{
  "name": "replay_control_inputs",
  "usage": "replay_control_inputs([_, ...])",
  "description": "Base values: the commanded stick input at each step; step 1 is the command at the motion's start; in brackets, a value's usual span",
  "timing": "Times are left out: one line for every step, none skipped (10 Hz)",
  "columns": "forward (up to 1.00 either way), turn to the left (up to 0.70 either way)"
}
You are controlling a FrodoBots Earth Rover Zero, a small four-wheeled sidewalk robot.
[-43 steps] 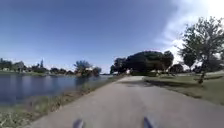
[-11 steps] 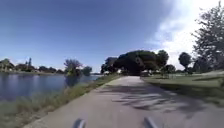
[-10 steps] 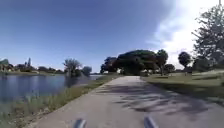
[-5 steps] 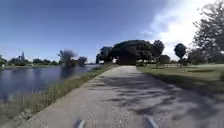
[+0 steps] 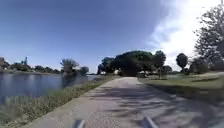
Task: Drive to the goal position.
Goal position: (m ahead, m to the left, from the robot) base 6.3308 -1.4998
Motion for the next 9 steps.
replay_control_inputs([0.85, 0.0])
replay_control_inputs([0.85, 0.0])
replay_control_inputs([0.85, 0.0])
replay_control_inputs([0.85, 0.0])
replay_control_inputs([0.85, 0.0])
replay_control_inputs([0.85, 0.0])
replay_control_inputs([0.85, 0.0])
replay_control_inputs([0.85, 0.0])
replay_control_inputs([0.85, 0.0])
